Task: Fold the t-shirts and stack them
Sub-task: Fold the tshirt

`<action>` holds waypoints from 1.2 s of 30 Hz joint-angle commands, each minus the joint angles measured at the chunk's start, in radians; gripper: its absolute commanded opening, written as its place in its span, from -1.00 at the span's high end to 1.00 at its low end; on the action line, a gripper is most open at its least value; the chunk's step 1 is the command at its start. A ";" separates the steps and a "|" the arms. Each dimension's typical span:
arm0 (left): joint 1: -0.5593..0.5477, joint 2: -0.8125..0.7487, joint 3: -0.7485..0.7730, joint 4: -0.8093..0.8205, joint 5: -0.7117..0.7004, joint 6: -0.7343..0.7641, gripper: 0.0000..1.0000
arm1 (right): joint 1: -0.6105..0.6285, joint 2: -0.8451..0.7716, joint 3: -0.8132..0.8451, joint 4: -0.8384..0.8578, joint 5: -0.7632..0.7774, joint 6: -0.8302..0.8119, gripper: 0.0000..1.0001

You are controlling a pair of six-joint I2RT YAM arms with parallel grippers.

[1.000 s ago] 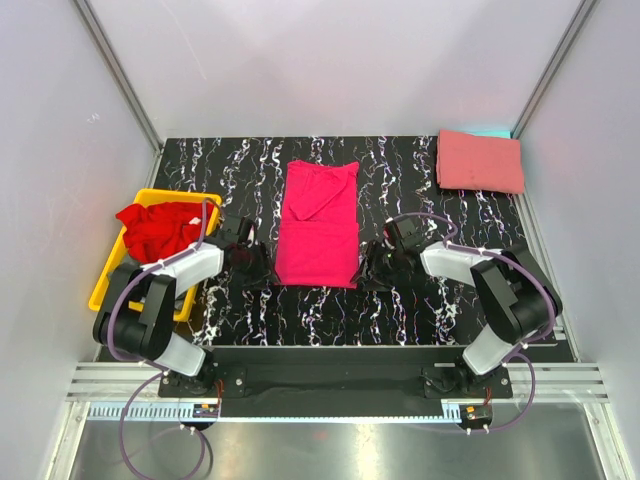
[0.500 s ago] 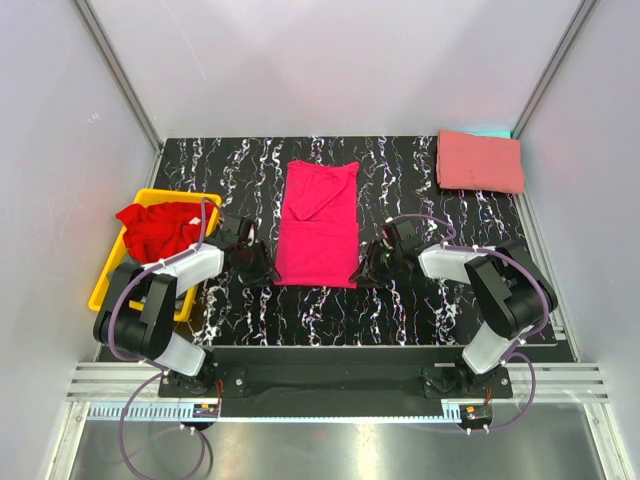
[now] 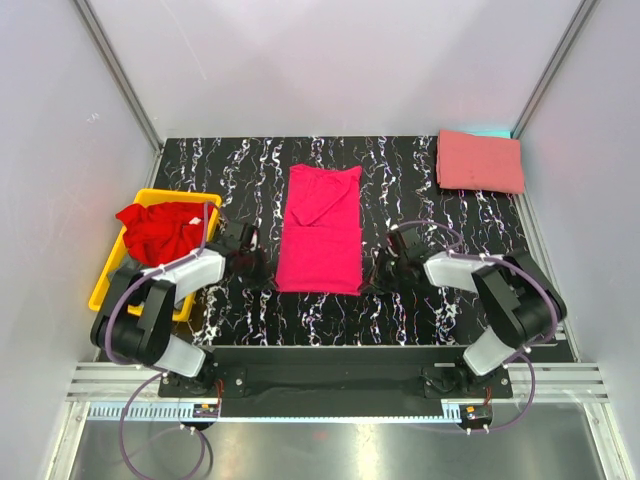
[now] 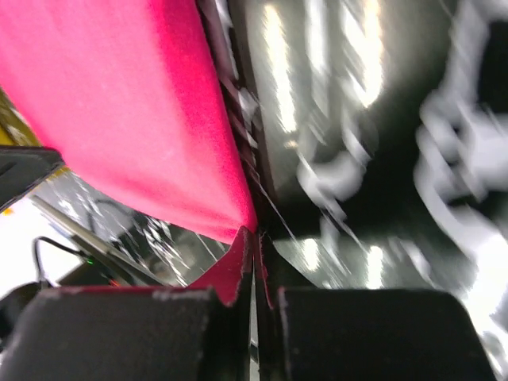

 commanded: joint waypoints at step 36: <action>-0.280 -0.246 -0.222 -0.006 -0.069 -0.162 1.00 | 0.088 -0.336 -0.239 -0.155 0.072 0.041 0.17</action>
